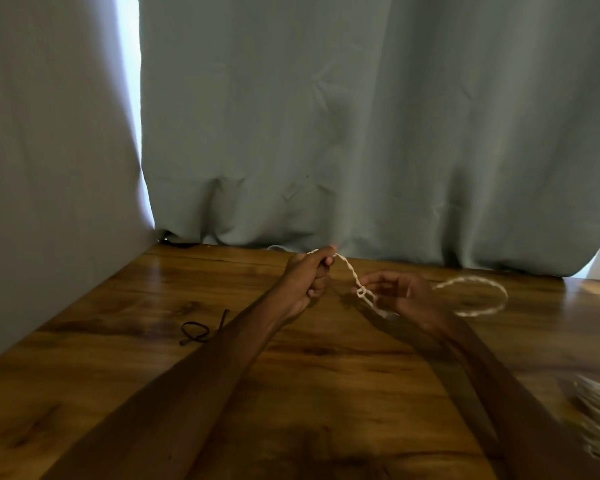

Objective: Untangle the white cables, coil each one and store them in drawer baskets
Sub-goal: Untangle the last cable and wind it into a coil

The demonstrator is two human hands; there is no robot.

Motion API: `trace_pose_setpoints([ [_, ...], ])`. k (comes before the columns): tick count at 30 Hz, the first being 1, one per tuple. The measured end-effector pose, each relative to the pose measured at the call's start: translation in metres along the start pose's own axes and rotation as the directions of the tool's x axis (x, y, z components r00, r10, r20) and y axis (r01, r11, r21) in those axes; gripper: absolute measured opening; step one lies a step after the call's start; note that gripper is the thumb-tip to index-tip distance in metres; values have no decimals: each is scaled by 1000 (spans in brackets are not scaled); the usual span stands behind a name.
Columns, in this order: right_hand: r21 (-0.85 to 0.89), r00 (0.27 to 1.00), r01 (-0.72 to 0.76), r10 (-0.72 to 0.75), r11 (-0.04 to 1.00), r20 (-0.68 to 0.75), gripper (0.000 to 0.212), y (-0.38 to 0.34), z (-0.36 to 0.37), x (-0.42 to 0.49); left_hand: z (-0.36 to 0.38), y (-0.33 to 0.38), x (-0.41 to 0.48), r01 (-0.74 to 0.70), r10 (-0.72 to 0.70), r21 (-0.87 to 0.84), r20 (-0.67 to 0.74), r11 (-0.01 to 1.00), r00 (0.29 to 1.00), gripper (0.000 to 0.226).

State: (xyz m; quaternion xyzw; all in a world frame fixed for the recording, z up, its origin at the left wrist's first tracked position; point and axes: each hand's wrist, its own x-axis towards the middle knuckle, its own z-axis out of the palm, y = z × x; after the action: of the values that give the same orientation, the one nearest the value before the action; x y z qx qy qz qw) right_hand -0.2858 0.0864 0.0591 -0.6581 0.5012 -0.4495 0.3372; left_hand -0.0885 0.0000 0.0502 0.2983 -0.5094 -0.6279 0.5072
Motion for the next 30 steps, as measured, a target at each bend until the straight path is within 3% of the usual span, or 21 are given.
trace_pose_setpoints([
  [6, 175, 997, -57, 47, 983, 61, 20, -10, 20, 3, 12, 1, 2, -17, -1, -241, -72, 970, 997, 34],
  [9, 372, 996, -88, 69, 924, 64, 25, -16, 29, 4, 15, 0, 2, -49, 16, -238, -137, 970, 990, 33],
  [12, 394, 991, -76, 26, 916, 132, 26, -19, 29, -1, 13, -2, 0, -69, 28, -186, -213, 980, 977, 32],
  [14, 271, 997, -29, 9, 962, 74, 24, -23, 28, -6, 13, -3, 0, -72, 34, -143, -251, 987, 967, 33],
  [17, 155, 986, 91, -67, 984, -151, 25, -28, 24, -5, 11, -3, -2, -65, 42, -81, -256, 995, 966, 33],
  [20, 131, 914, 219, -156, 967, -374, 30, -25, 4, 0, 11, -2, -4, -61, 62, 10, -220, 998, 974, 33],
  [22, -171, 824, 276, -324, 946, -465, 30, -16, -13, 4, 15, -3, -5, -65, 79, 80, -183, 995, 980, 35],
  [24, -526, 745, 225, -493, 820, -450, 27, -2, -27, 7, 18, -5, -6, -85, 102, 126, -138, 988, 985, 37],
  [25, -604, 737, 186, -517, 775, -436, 26, 4, -32, 8, 19, -5, -7, -96, 113, 145, -112, 985, 987, 38],
  [30, -681, 786, 105, -480, 725, -390, 27, 19, -43, 14, 21, -2, -14, -100, 85, 237, 71, 966, 994, 40],
])
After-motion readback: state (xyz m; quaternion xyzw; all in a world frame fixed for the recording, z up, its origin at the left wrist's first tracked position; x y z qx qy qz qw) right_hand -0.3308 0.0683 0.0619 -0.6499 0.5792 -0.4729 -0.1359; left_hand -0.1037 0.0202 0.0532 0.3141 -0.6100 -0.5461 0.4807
